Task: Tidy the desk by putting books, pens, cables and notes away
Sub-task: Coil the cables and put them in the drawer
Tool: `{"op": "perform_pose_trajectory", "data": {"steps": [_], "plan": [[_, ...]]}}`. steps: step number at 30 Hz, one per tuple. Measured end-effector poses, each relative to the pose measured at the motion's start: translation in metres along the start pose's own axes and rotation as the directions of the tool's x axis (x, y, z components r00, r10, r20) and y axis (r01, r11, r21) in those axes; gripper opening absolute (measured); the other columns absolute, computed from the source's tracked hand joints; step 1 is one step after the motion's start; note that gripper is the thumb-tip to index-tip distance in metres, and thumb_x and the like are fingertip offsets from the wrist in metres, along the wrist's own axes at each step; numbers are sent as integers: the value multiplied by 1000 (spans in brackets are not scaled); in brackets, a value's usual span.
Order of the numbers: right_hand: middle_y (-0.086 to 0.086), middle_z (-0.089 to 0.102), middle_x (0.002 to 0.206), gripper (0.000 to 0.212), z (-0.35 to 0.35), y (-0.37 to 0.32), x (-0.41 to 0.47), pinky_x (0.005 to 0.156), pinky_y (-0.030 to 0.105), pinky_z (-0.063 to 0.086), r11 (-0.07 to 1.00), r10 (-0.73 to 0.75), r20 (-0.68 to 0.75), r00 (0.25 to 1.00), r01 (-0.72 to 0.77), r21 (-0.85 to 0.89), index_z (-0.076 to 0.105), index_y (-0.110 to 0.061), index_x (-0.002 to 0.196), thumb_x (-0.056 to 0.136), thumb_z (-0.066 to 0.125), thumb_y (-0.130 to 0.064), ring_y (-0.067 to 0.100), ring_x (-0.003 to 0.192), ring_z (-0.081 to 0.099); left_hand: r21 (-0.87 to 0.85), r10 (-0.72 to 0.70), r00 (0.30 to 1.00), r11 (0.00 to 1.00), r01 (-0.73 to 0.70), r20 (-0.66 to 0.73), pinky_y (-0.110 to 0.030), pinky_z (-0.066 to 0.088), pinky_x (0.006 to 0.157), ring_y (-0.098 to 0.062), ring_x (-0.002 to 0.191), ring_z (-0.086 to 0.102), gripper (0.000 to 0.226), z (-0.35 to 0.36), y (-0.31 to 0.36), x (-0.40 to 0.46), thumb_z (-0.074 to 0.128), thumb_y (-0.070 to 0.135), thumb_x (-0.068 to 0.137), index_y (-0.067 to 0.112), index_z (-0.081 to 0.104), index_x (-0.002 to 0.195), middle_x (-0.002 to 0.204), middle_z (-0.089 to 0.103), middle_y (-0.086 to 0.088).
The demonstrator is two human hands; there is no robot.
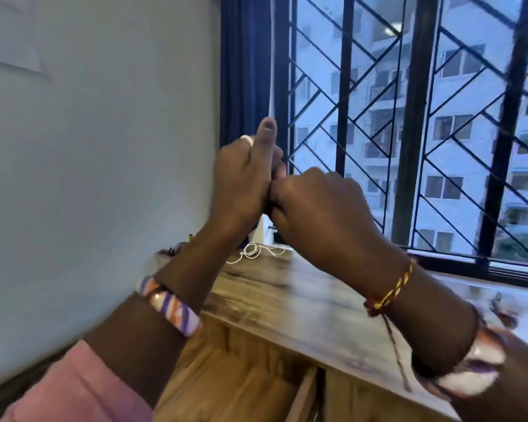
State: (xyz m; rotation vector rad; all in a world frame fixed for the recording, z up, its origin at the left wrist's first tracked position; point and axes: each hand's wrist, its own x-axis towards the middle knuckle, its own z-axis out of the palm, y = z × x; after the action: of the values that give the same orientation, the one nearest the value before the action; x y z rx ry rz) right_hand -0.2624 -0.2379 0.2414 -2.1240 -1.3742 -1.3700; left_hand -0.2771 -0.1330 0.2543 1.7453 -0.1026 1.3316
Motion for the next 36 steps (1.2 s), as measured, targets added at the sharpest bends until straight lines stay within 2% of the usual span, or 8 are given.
{"op": "perform_pose_trajectory", "data": {"steps": [4,7,9,12,15,23,31,36], "plan": [[1,62,53,9,-24,-35,-19,48,14,20,990,19,-205,979,11,142,72,-23,72,72,69,-31,21,49,59,171,-244,947,963,210,208,-14,35,46,-4,40,45,69,-41,30,-25,15,54,95,11,46,52,41,49,5],[-4,65,82,20,-35,-47,-30,65,27,45,903,104,-180,978,-17,430,73,-21,73,67,71,-39,16,84,59,144,-391,804,919,366,448,-24,42,54,-16,60,54,71,-63,44,-48,14,54,95,5,65,89,62,59,-4],[-6,60,103,20,-41,-48,-33,79,16,45,687,183,-46,982,-94,720,73,-18,72,65,76,-36,10,95,58,-51,-354,702,873,485,618,-22,48,51,-18,61,55,56,-77,50,-59,20,47,96,10,61,107,72,57,-12],[0,65,101,11,-55,-50,-38,66,27,54,304,105,192,976,-216,928,73,-7,74,66,79,-11,13,73,68,-146,-258,468,731,667,845,-20,56,58,-11,60,65,48,-104,53,-68,29,37,91,10,68,88,73,65,-11],[-8,66,92,14,-63,-62,-40,72,27,53,514,-74,161,984,-101,852,76,-19,78,65,80,-24,11,89,64,-182,-106,346,690,700,932,-18,56,67,-9,71,70,38,-127,49,-79,45,31,88,8,74,83,78,74,-3],[-2,65,93,18,-78,-83,-38,74,34,55,557,-99,56,993,9,830,76,-13,81,66,80,-22,14,92,62,-299,-175,686,805,513,707,-21,52,49,-13,48,63,30,-142,53,-84,72,36,58,7,73,61,56,69,-5],[3,70,106,28,-68,-50,-30,84,35,56,385,-141,135,981,-72,920,73,-8,89,62,81,-5,15,105,64,-231,-193,718,864,447,669,-16,50,44,-10,47,63,12,-133,60,-70,80,18,58,9,73,58,54,67,-3],[3,74,90,14,-43,-18,-32,71,24,54,251,53,88,995,-98,963,74,-5,79,67,73,2,14,84,70,-217,-192,729,878,427,657,-17,50,46,-11,47,60,26,-98,57,-57,55,24,73,7,72,62,55,66,-4]]}}
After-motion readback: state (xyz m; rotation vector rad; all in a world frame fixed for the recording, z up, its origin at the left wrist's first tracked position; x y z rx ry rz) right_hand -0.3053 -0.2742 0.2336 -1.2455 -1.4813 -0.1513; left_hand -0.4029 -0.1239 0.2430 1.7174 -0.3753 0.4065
